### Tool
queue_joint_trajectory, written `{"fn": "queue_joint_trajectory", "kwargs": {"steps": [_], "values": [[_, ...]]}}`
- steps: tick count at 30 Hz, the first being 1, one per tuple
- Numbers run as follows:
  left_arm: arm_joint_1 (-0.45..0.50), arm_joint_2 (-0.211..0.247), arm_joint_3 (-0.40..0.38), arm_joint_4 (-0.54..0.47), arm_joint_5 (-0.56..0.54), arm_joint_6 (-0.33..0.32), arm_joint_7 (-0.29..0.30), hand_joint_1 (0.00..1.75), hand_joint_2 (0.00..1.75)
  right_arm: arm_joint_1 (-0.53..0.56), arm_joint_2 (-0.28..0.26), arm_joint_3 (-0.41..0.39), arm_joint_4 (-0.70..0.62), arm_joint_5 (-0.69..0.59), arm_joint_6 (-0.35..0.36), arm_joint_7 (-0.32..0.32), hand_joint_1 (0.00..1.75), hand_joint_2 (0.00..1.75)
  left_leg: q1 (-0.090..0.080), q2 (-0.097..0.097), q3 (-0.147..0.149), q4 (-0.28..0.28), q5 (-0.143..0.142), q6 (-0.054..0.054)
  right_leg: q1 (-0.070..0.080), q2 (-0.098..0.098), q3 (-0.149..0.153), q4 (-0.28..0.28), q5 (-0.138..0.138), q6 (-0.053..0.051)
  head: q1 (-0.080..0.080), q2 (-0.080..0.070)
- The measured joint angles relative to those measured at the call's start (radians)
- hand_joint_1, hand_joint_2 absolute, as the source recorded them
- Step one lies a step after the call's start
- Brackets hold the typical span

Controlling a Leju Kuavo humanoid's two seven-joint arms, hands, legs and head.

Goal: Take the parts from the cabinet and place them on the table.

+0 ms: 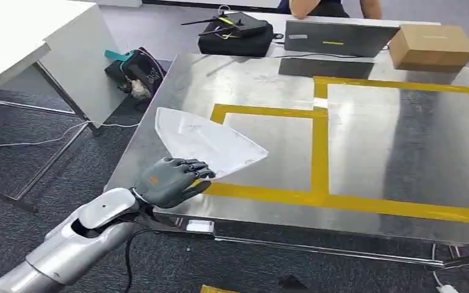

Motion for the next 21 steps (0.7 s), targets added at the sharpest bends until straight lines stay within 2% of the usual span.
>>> {"fn": "queue_joint_trajectory", "kwargs": {"steps": [1,2,4,5,6,7,8,9,10,13,16,17,18,19,21], "values": [[0.003,0.0,0.0,0.0,0.0,0.0,0.0,1.75,1.75,0.001,0.0,0.0,0.0,0.0,0.0,0.0,0.0,0.0,0.004,0.0,-0.01,-0.012,0.023,-0.004,-0.002,0.001,0.008,0.0,-0.007,0.001,0.0,0.0],[0.003,0.0,-0.002,0.0,0.0,0.0,-0.002,1.75,1.75,0.001,0.0,0.0,0.0,0.0,0.0,0.0,0.0,0.0,0.007,0.0,0.0,-0.062,0.071,-0.006,-0.004,0.001,0.018,0.0,-0.013,0.004,0.0,0.0],[0.003,-0.001,-0.002,0.0,0.002,0.005,-0.011,1.75,1.75,0.0,0.0,0.0,0.0,0.002,0.0,0.0,0.0,0.0,0.013,0.002,0.058,-0.224,0.197,-0.012,-0.01,0.004,0.041,0.0,-0.029,0.013,0.0,0.0],[0.002,0.0,-0.003,0.0,0.003,0.006,-0.016,1.75,1.75,0.0,0.0,0.0,0.0,0.003,0.0,0.0,0.0,0.0,0.018,0.006,0.073,-0.285,0.236,-0.016,-0.007,0.004,0.04,0.0,-0.036,0.021,-0.003,0.0],[0.0,-0.002,-0.005,0.001,0.003,0.008,-0.019,1.75,1.75,-0.003,0.0,0.0,0.0,0.004,0.0,0.0,0.0,0.0,0.015,0.007,0.079,-0.314,0.186,-0.006,-0.005,0.007,0.04,0.009,-0.042,0.027,-0.009,0.0],[0.003,-0.005,-0.006,0.001,0.004,0.008,-0.023,1.75,1.75,-0.004,0.0,0.0,0.0,0.006,0.0,0.002,0.0,0.0,0.015,0.006,0.076,-0.301,0.207,0.003,-0.003,0.005,0.033,0.008,-0.047,0.034,-0.004,0.0],[0.007,-0.007,-0.007,0.001,0.002,0.008,-0.027,1.75,1.75,-0.001,0.0,0.0,0.0,0.007,0.001,0.002,0.0,0.0,0.017,0.004,0.078,-0.304,0.212,0.006,-0.002,0.003,0.028,0.008,-0.054,0.036,-0.005,0.0],[0.007,-0.01,-0.011,0.002,0.002,0.007,-0.03,1.75,1.75,0.0,0.0,0.0,0.0,0.008,0.002,0.002,0.0,0.0,0.017,0.003,0.077,-0.304,0.213,0.002,-0.002,0.001,0.029,0.005,-0.055,0.009,-0.004,0.0],[0.006,-0.015,-0.016,0.003,-0.003,0.005,-0.033,1.75,1.75,-0.001,0.0,0.0,0.0,0.01,0.003,0.003,0.0,0.0,0.015,0.001,0.077,-0.304,0.213,0.003,-0.001,0.001,0.03,0.004,-0.053,0.003,-0.002,0.0],[0.005,-0.034,-0.039,0.01,-0.015,-0.001,-0.038,1.75,1.75,-0.006,0.0,0.0,0.0,0.015,0.006,0.003,0.0,0.0,0.013,-0.002,0.077,-0.304,0.207,0.012,-0.003,0.0,0.038,-0.009,-0.051,0.004,-0.002,0.0],[0.004,-0.056,-0.066,0.025,-0.02,-0.002,-0.039,1.75,1.75,-0.008,0.0,0.0,0.0,0.019,0.008,0.005,0.0,0.0,0.011,-0.002,0.077,-0.304,0.204,0.017,-0.003,-0.001,0.042,-0.017,-0.049,0.013,-0.002,0.0],[0.004,-0.064,-0.075,0.031,-0.02,-0.003,-0.039,1.75,1.75,-0.008,0.0,0.0,0.0,0.019,0.008,0.005,0.0,0.0,0.01,-0.002,0.077,-0.304,0.204,0.019,-0.004,-0.001,0.044,-0.02,-0.049,0.022,-0.002,0.0],[0.004,-0.07,-0.08,0.034,-0.021,-0.003,-0.039,1.75,1.75,-0.008,0.0,0.0,0.0,0.019,0.008,0.005,0.0,0.0,0.009,-0.002,0.077,-0.303,0.204,0.019,-0.006,-0.001,0.045,-0.023,-0.048,0.04,-0.002,0.0],[0.004,-0.072,-0.084,0.039,-0.021,-0.003,-0.039,1.75,1.75,-0.008,0.0,0.0,0.0,0.019,0.008,0.005,0.0,0.0,0.009,-0.002,0.077,-0.303,0.204,0.019,-0.007,-0.001,0.047,-0.024,-0.048,0.048,-0.002,0.0],[0.001,-0.079,-0.093,0.045,-0.021,-0.003,-0.039,1.75,1.75,-0.008,0.001,0.0,0.0,0.02,0.008,0.005,0.0,0.0,0.009,-0.002,0.077,-0.303,0.205,0.021,-0.008,-0.001,0.046,-0.024,-0.048,0.048,-0.002,0.0]]}}
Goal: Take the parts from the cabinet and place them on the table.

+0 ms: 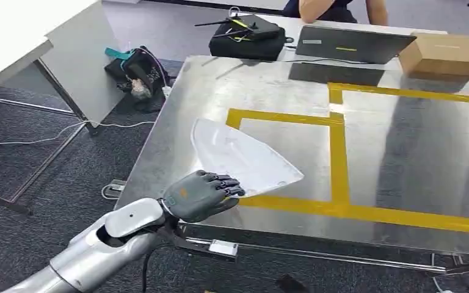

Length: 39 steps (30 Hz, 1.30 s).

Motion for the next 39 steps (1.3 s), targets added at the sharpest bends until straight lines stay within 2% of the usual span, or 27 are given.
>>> {"fn": "queue_joint_trajectory", "kwargs": {"steps": [10,27,32,39], "values": [[-0.002,-0.059,-0.071,0.066,-0.008,-0.007,-0.024,1.75,1.75,-0.004,0.003,0.0,0.0,0.019,0.006,0.013,0.0,0.0,0.003,0.0,0.009,-0.003,0.001,-0.001,0.003,0.0,0.002,0.003,-0.001,0.002,0.0,0.0],[-0.026,-0.167,-0.173,0.193,-0.018,-0.018,-0.027,1.75,1.75,-0.012,0.005,0.0,-0.001,0.039,0.018,0.022,0.0,0.0,0.003,0.0,0.009,-0.003,0.002,-0.001,0.003,0.0,0.003,0.004,-0.002,0.002,0.0,0.0],[-0.031,-0.186,-0.186,0.237,-0.01,-0.005,-0.023,1.75,1.75,-0.01,0.021,0.0,-0.001,0.04,-0.018,0.03,0.0,0.0,0.004,0.0,0.009,-0.003,0.002,-0.001,0.004,0.0,0.003,0.004,-0.002,0.002,0.0,0.0],[-0.06,-0.196,-0.196,0.282,0.011,-0.006,0.017,1.75,1.75,-0.008,0.034,0.0,-0.001,0.051,-0.017,0.036,0.0,0.0,0.004,0.0,0.009,-0.003,0.002,-0.001,0.004,0.0,0.002,0.005,-0.002,0.001,0.0,0.0]]}}
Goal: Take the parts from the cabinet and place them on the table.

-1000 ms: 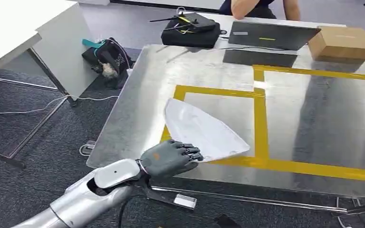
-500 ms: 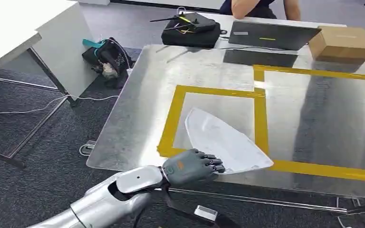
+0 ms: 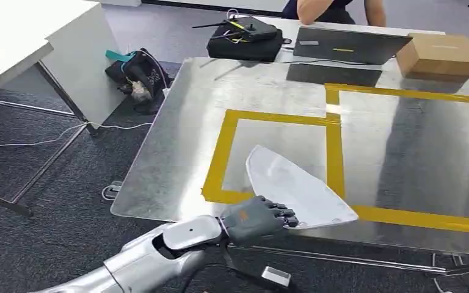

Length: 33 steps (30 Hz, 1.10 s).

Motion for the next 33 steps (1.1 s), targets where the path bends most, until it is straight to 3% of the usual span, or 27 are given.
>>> {"fn": "queue_joint_trajectory", "kwargs": {"steps": [16,25,33], "values": [[-0.045,-0.023,-0.004,0.057,0.0,-0.009,0.025,1.75,1.75,-0.001,0.005,0.0,0.0,0.005,0.004,0.002,0.0,0.0,0.0,0.0,0.0,0.0,0.0,0.0,0.0,0.0,0.004,0.0,0.0,0.0,0.0,0.0],[-0.109,-0.054,-0.004,0.127,-0.023,-0.016,0.094,1.75,1.75,-0.004,0.011,0.0,-0.001,0.018,0.022,0.002,0.0,0.0,0.0,0.0,0.0,0.0,0.001,0.0,0.0,0.0,0.004,0.001,0.0,0.0,0.0,0.0],[-0.134,-0.063,0.002,0.198,-0.03,0.016,0.128,1.75,1.75,-0.003,0.02,0.0,-0.001,0.018,0.036,0.002,0.0,0.0,0.0,0.0,0.0,0.0,0.001,-0.001,0.0,0.0,0.01,0.002,0.001,0.0,0.0,0.0]]}}
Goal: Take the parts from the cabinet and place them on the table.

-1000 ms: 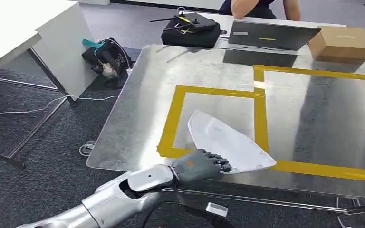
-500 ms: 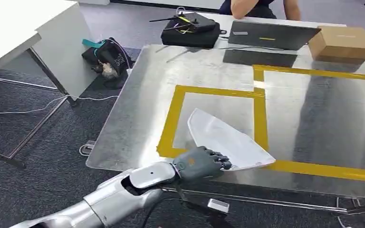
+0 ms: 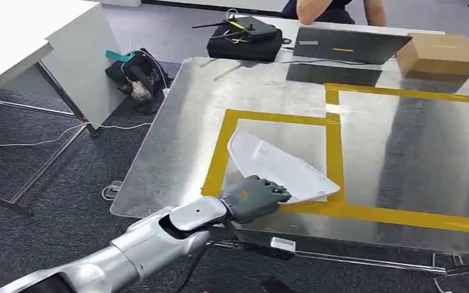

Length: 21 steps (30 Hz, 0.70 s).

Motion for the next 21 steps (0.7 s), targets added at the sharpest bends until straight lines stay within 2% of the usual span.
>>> {"fn": "queue_joint_trajectory", "kwargs": {"steps": [9,10,13,14,21], "values": [[-0.024,-0.006,0.018,0.069,-0.071,0.051,0.061,1.75,1.75,0.001,0.008,0.0,0.0,0.006,0.008,0.0,0.0,0.0,0.0,0.0,0.0,0.0,0.001,-0.001,0.0,0.0,-0.001,0.002,0.0,0.0,0.0,0.0],[-0.025,-0.006,0.018,0.075,-0.077,0.056,0.065,0.0,1.75,0.001,0.009,0.0,0.0,0.006,0.008,0.0,0.0,0.0,0.0,0.0,0.0,0.0,0.001,-0.001,0.0,0.0,-0.001,0.002,0.0,0.0,0.0,0.0],[-0.03,-0.008,0.018,0.084,-0.102,0.079,0.093,0.0,1.75,0.002,0.01,-0.001,0.0,0.006,0.007,0.0,0.0,0.0,0.0,0.0,0.0,0.0,0.001,-0.001,0.0,0.0,-0.001,0.003,0.0,0.0,0.0,0.0],[-0.031,-0.011,0.019,0.087,-0.106,0.085,0.1,0.0,0.0,0.002,0.01,-0.003,0.0,0.006,0.007,-0.002,0.0,0.0,0.0,0.0,0.0,0.0,0.001,-0.001,0.0,0.0,-0.001,0.003,0.0,0.0,0.0,0.0],[-0.032,-0.023,0.041,0.1,-0.108,0.083,0.089,0.0,0.0,0.003,0.01,-0.016,0.0,0.015,0.008,-0.003,0.0,0.0,0.0,0.0,0.0,0.0,0.001,-0.001,0.0,0.0,-0.001,0.003,0.0,0.0,0.0,0.0]]}}
